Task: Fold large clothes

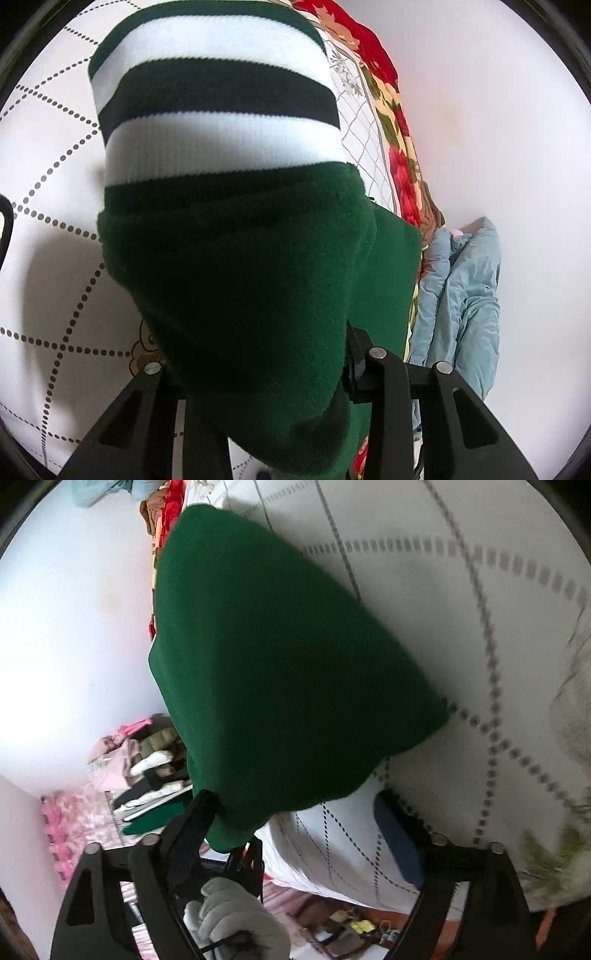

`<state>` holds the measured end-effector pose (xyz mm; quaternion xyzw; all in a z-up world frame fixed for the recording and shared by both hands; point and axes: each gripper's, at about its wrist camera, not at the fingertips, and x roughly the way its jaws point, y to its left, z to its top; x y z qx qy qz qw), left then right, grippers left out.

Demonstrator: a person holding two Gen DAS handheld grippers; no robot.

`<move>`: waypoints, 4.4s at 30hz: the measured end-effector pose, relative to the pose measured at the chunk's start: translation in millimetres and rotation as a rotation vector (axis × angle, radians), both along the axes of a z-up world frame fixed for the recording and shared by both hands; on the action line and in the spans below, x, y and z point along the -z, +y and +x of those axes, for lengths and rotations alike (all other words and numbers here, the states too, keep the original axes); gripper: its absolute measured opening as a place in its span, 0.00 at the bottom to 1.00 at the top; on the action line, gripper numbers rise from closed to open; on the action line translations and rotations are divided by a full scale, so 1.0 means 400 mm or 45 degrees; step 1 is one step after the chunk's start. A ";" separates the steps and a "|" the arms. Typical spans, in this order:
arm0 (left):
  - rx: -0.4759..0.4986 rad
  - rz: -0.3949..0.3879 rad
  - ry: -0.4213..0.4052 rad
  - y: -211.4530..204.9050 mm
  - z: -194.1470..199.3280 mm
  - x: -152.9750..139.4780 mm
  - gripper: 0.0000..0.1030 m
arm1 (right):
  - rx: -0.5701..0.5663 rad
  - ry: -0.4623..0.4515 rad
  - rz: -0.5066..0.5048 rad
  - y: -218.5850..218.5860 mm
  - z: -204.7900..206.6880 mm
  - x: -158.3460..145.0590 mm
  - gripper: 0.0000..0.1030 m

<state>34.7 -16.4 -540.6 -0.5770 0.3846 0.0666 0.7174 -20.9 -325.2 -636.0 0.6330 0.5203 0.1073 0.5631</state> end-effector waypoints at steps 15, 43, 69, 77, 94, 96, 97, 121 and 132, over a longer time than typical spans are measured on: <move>0.006 -0.033 0.029 -0.028 0.040 0.035 0.48 | 0.139 -0.134 -0.011 0.007 0.196 -0.037 0.38; 0.117 0.097 -0.240 -0.019 0.372 -0.356 0.29 | 0.201 -0.371 -0.142 0.012 0.535 -0.417 0.34; 0.218 0.108 -0.330 -0.038 1.113 -0.270 0.30 | 0.158 -0.579 -0.234 -0.006 1.291 -0.299 0.34; 0.436 0.163 0.134 -0.027 1.026 -0.099 0.61 | 0.039 -0.239 -0.321 0.004 1.223 -0.060 0.58; 0.799 1.169 0.300 0.065 0.725 -0.410 0.99 | -0.535 -0.089 -1.630 0.199 0.988 -0.485 1.00; 0.817 1.190 0.253 0.059 0.698 -0.462 0.99 | -0.534 -0.120 -1.709 0.217 0.945 -0.587 1.00; 0.823 1.214 0.224 0.055 0.692 -0.509 0.99 | -0.520 -0.125 -1.734 0.221 0.924 -0.639 1.00; 0.791 1.342 -0.197 -0.068 0.250 -1.229 0.99 | -0.236 -0.486 -1.940 0.237 0.200 -1.695 1.00; 0.754 1.415 -0.201 -0.083 0.140 -1.337 0.99 | -0.240 -0.587 -1.907 0.239 0.011 -1.858 1.00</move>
